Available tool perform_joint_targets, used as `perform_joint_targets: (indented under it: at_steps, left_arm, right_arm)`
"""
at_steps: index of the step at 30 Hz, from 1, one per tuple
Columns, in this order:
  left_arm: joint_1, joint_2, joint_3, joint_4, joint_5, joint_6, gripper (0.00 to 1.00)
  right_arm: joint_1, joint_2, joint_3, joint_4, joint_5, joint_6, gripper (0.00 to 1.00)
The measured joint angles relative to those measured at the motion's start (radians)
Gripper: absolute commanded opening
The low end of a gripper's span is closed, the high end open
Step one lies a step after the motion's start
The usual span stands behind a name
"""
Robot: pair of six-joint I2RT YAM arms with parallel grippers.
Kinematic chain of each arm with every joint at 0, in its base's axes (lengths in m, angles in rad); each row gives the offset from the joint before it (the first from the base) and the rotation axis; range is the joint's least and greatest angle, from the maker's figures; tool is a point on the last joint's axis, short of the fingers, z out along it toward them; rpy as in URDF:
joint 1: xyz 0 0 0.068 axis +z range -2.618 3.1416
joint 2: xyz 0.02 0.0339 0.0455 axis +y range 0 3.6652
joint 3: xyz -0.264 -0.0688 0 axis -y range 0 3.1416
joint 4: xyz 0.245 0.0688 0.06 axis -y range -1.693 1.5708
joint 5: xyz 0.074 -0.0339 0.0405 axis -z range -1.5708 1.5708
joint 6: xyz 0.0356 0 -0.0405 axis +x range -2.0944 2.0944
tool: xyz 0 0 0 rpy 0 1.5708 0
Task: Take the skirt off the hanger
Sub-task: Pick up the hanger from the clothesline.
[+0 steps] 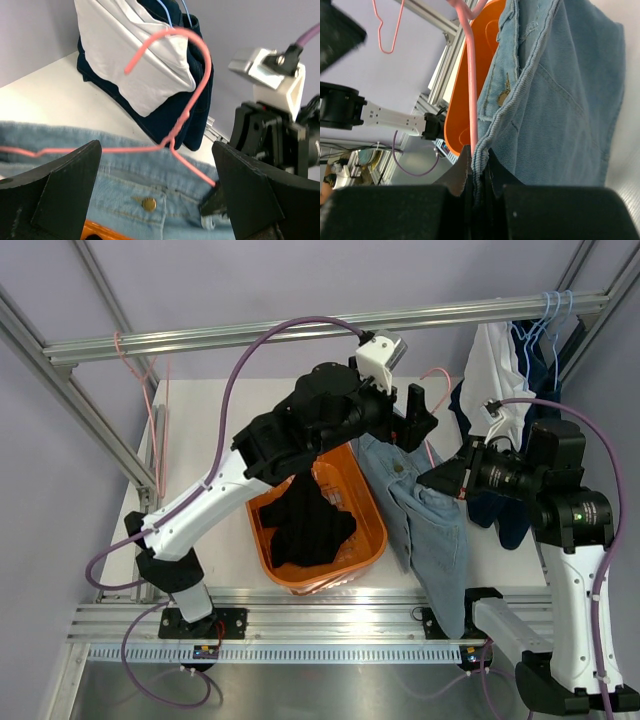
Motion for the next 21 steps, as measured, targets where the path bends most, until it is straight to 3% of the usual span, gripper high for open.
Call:
perform_joint_targets:
  at_steps: [8, 11, 12, 13, 15, 16, 18, 19, 20, 21]
  left_arm:
    - [-0.007, 0.087, 0.095, -0.006, -0.008, -0.001, 0.91]
    - [-0.007, 0.109, 0.095, -0.007, -0.007, -0.008, 0.78]
    - [-0.007, 0.117, 0.095, -0.010, -0.007, -0.012, 0.70]
    - [-0.008, 0.123, 0.095, -0.014, -0.007, -0.013, 0.53]
    - [-0.008, 0.131, 0.095, -0.029, -0.007, -0.014, 0.34]
    - [-0.008, 0.132, 0.095, -0.027, -0.005, -0.018, 0.00]
    - [-0.015, 0.132, 0.101, -0.041, -0.015, 0.019, 0.00]
    - [-0.016, 0.132, 0.103, -0.055, -0.013, 0.033, 0.00]
    - [-0.016, 0.133, 0.107, -0.066, -0.013, 0.038, 0.00]
    - [-0.014, 0.133, 0.111, -0.081, -0.015, 0.040, 0.00]
  right_arm:
    - [0.036, -0.003, 0.000, -0.011, -0.011, 0.004, 0.00]
    - [0.039, -0.002, 0.005, -0.012, -0.017, 0.009, 0.00]
    - [0.040, 0.000, 0.009, -0.012, -0.017, 0.012, 0.00]
    - [0.041, 0.001, 0.013, -0.011, -0.019, 0.014, 0.00]
    - [0.041, 0.002, 0.021, -0.010, -0.023, 0.020, 0.00]
    - [0.041, 0.003, 0.022, -0.007, -0.023, 0.024, 0.00]
    - [0.042, 0.007, 0.022, -0.005, -0.032, 0.038, 0.02]
    - [0.043, 0.006, 0.023, -0.008, -0.034, 0.050, 0.15]
    - [0.043, 0.006, 0.024, -0.007, -0.034, 0.061, 0.38]
    - [0.043, 0.006, 0.025, -0.007, -0.036, 0.076, 0.73]
